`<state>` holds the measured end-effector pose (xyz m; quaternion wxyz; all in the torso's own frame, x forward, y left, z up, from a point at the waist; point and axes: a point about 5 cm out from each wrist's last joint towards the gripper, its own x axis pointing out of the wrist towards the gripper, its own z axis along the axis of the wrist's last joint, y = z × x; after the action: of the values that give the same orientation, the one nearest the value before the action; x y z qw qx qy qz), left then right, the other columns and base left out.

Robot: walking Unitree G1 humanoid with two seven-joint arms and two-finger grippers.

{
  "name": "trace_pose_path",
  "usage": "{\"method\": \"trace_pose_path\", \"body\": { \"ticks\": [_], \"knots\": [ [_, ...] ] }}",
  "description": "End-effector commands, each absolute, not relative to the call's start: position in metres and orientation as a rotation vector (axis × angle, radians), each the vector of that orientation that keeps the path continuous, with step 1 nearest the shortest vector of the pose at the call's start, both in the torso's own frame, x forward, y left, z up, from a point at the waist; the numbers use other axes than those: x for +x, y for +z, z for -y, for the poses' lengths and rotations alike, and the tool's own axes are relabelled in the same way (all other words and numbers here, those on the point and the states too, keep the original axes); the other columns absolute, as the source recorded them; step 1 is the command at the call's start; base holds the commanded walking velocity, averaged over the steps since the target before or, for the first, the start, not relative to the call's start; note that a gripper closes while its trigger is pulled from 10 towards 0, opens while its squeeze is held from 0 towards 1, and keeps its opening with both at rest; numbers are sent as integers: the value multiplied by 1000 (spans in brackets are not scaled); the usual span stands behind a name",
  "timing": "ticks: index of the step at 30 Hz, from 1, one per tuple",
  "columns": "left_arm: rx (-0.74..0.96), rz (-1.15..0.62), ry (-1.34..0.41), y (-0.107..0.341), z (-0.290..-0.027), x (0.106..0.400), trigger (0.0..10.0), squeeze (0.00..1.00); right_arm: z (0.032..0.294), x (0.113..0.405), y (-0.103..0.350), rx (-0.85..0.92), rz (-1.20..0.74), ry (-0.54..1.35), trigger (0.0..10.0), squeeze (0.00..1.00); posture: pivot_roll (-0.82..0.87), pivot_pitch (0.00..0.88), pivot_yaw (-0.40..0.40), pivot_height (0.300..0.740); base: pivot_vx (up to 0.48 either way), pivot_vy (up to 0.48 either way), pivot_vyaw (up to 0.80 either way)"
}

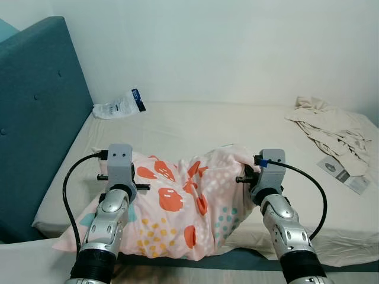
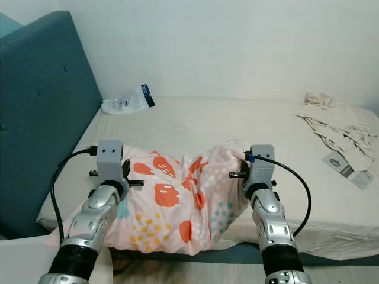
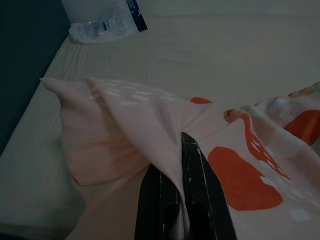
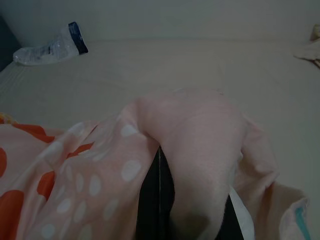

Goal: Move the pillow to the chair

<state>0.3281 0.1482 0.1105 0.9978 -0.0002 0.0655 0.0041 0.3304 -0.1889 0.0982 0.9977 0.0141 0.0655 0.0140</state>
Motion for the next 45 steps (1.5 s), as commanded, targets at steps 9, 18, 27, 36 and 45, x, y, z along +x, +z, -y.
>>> {"method": "trace_pose_path", "body": {
  "ticks": [9, 18, 27, 36, 45],
  "knots": [
    [-52, -74, 5, 123, -144, 329, 10000, 0, 185, 331, 106, 27, -95, 55, 10000, 0, 3, 78, 4, 740, 0, 0, -178],
    [-42, -81, 6, 123, -145, 329, 10000, 0, 185, 332, 107, 31, -92, 53, 10000, 0, 4, 79, 4, 740, 0, -337, 0],
    [-41, -84, 5, 123, -145, 329, 10000, 0, 185, 331, 107, 31, -91, 53, 10000, 0, 3, 78, 7, 740, 0, -480, 0],
    [-68, -123, -60, 119, -138, 327, 10000, 0, 187, 331, 108, 31, -88, 50, 10000, 0, -1, 73, 9, 740, 0, 156, 0],
    [-46, -125, -44, 118, -139, 327, 10000, 0, 187, 330, 107, 30, -88, 50, 10000, 0, -1, 69, 10, 740, 0, 303, 0]
  ]
}}
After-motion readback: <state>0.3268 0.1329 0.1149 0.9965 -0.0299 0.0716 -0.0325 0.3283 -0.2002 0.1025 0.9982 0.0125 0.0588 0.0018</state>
